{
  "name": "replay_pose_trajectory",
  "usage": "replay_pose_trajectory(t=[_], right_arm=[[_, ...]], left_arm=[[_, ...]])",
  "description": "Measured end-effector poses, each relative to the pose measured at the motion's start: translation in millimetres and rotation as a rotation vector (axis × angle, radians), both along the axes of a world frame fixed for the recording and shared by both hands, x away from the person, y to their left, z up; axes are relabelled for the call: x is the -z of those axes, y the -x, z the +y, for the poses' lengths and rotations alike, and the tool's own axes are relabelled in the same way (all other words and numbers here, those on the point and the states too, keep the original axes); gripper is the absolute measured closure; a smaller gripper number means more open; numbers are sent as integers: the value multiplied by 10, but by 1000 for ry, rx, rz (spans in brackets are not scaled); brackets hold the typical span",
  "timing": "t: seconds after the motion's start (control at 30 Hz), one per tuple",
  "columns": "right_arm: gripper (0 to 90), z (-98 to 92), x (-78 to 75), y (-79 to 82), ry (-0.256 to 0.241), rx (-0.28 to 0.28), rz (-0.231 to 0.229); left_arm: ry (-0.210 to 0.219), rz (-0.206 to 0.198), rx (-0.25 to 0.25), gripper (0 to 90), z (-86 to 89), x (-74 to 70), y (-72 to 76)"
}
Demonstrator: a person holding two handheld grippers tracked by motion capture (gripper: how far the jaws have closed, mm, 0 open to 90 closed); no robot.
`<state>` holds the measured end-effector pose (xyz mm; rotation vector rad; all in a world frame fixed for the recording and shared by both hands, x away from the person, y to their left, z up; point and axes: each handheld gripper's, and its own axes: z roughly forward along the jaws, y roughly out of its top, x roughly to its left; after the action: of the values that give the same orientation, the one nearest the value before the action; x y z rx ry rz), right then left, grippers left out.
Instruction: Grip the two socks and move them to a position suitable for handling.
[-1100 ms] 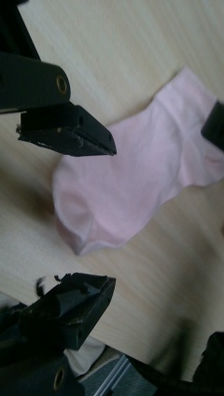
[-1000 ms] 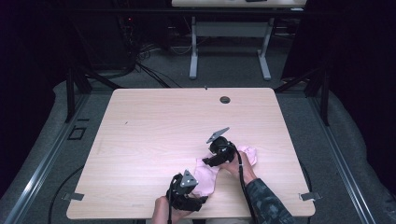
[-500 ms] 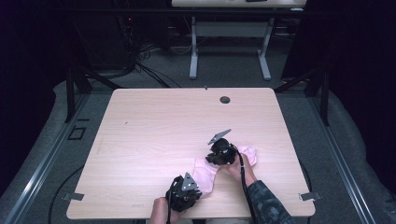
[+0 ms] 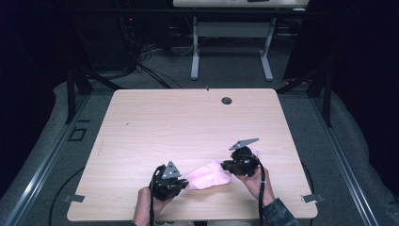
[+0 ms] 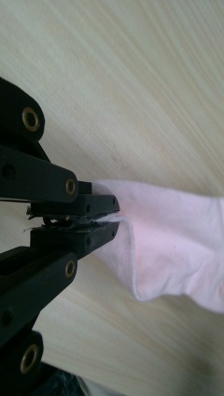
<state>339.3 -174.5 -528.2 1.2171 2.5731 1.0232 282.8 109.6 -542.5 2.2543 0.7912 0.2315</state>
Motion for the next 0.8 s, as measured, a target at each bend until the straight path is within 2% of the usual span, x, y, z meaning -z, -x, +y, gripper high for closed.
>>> replay_pose_trajectory(t=[0.13,0.23,0.33,0.37,0.4,0.43,0.47,0.5,0.57,0.63,0.67,0.7,0.73,0.8], right_arm=[[813,-36,-3,195,-10,30,15],[806,-27,69,304,-44,51,28],[704,20,224,414,-15,27,62],[661,8,242,431,-21,26,66],[565,-90,220,455,-55,45,40],[565,-90,220,455,-55,45,40],[540,-144,187,459,-70,64,32],[492,-252,124,451,-94,89,11],[406,-434,20,411,-99,137,-18],[337,-598,-61,352,-80,185,-59],[326,-730,-117,275,-52,218,-86],[326,-730,-117,275,-52,218,-86],[321,-775,-132,233,-37,230,-103],[317,-836,-157,148,-14,244,-105]], left_arm=[[-13,13,31,856,18,10,-87],[-28,33,43,818,8,72,-112],[-15,45,50,679,17,129,-97],[-16,40,39,595,23,132,-83],[6,27,32,444,64,109,-54],[6,27,32,395,64,109,-54],[26,15,5,395,104,83,-33],[40,5,-13,328,147,59,-24],[75,-18,-53,236,250,17,-12],[87,-25,-100,183,368,3,-16],[92,-35,-132,150,433,10,-21],[99,-36,-163,150,497,26,-28],[86,-44,-195,139,560,50,-43],[67,-38,-270,83,685,122,-69]])
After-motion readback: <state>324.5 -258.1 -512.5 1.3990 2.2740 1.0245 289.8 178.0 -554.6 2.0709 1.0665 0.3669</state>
